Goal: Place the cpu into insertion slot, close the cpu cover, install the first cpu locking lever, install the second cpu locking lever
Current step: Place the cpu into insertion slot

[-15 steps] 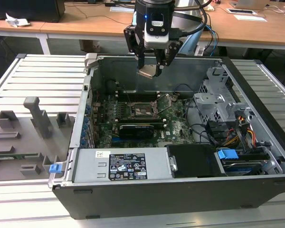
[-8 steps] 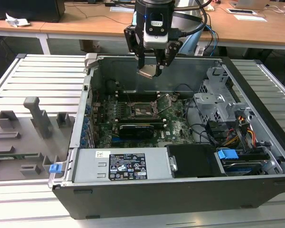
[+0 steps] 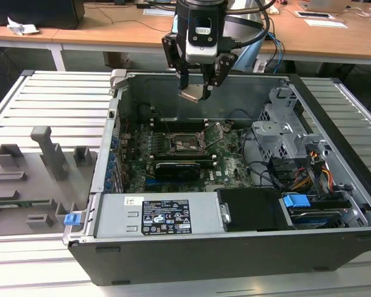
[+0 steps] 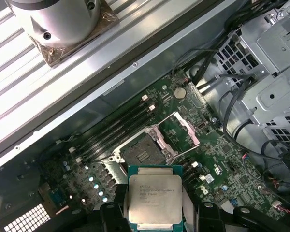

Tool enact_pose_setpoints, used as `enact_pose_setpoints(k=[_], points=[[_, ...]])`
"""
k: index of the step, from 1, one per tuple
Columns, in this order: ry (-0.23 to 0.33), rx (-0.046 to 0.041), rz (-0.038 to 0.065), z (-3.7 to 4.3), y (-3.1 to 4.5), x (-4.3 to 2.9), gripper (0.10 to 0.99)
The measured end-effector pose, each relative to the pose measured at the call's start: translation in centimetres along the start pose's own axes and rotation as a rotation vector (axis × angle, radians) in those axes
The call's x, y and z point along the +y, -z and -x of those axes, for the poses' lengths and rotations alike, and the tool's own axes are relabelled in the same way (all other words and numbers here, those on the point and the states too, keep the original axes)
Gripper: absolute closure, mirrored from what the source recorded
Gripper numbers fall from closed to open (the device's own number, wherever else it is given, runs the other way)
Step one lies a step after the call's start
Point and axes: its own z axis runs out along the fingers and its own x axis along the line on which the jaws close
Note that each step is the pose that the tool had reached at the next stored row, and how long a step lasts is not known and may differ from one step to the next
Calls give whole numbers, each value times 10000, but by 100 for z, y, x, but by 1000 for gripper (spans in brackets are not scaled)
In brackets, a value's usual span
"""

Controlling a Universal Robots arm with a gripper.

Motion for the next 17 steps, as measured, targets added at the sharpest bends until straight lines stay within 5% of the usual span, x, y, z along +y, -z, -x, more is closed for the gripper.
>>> enact_pose_setpoints(k=[17], points=[[-344,-31,6,0,-5,0,549]])
